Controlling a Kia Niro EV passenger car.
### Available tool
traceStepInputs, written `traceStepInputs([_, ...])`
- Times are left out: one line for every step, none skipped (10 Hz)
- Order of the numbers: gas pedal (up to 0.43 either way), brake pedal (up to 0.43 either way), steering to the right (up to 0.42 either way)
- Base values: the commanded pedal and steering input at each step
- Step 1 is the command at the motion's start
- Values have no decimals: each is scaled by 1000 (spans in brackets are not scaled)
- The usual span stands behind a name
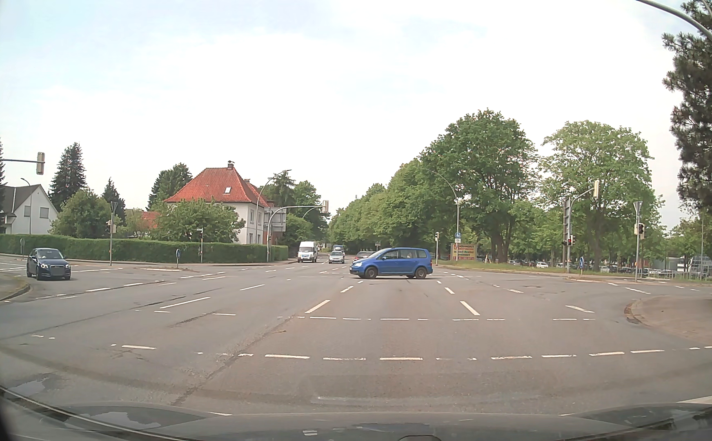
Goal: Follow the waypoints while adhering to traffic rules and regulations
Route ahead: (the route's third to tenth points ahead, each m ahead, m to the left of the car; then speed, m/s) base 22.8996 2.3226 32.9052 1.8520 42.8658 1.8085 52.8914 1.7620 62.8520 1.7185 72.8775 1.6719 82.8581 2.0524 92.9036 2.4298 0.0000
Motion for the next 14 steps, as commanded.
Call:
traceStepInputs([0,0,0])
traceStepInputs([0,0,0])
traceStepInputs([0,0,0])
traceStepInputs([0,0,0])
traceStepInputs([0,0,0])
traceStepInputs([0,0,0])
traceStepInputs([0,0,0])
traceStepInputs([0,0,0])
traceStepInputs([0,0,0])
traceStepInputs([0,0,0])
traceStepInputs([0,0,0])
traceStepInputs([0,0,0])
traceStepInputs([0,0,0])
traceStepInputs([0,0,0])
